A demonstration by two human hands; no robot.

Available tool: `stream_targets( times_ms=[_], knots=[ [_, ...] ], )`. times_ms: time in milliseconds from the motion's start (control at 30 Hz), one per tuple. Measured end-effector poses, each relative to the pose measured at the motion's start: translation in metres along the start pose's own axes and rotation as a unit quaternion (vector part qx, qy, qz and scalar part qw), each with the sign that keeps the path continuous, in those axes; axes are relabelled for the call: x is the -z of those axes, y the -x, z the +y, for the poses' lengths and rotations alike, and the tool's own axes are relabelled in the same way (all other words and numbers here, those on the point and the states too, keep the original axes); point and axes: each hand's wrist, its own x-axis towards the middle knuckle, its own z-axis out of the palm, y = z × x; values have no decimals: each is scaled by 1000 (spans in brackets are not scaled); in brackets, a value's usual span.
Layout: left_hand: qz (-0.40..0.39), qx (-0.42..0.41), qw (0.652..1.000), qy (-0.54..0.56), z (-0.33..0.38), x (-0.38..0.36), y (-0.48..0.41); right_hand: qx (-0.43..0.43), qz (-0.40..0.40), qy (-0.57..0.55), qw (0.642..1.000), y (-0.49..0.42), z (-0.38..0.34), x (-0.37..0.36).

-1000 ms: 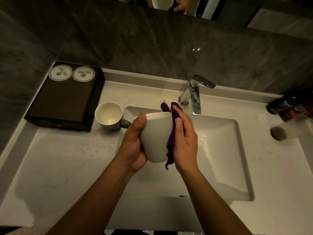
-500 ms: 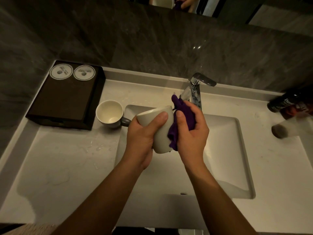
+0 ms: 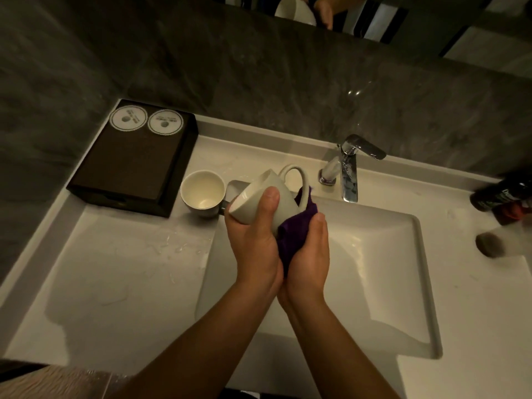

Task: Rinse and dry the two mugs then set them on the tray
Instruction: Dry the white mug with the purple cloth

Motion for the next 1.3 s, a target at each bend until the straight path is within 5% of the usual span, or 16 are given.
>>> stream_targets(
  times_ms=[167, 400, 567, 700, 867, 1100, 1300],
  knots=[
    [-151, -110, 963, -193, 8, 20, -25, -157, -58, -128, 978, -15, -20, 2],
    [-435, -141, 765, -453, 67, 19, -59, -265, -177, -96, 943, -33, -36, 18],
    [-454, -118, 688, -554, 90, 14, -52, -253, -145, -131, 948, -34, -28, 25],
    [-367, -127, 710, -588, 93, 13, -34, -180, -153, -198, 951, -41, -18, 23],
    [-265, -132, 745, -598, 69, -3, -27, -120, -93, -105, 983, -60, -1, 17],
    [-168, -97, 809, -555, 64, -9, -64, -100, -145, -39, 983, -87, 10, 3],
    [-128, -142, 762, -619, 49, -27, -106, -21, -149, 17, 988, -124, 2, 4]
  ],
)
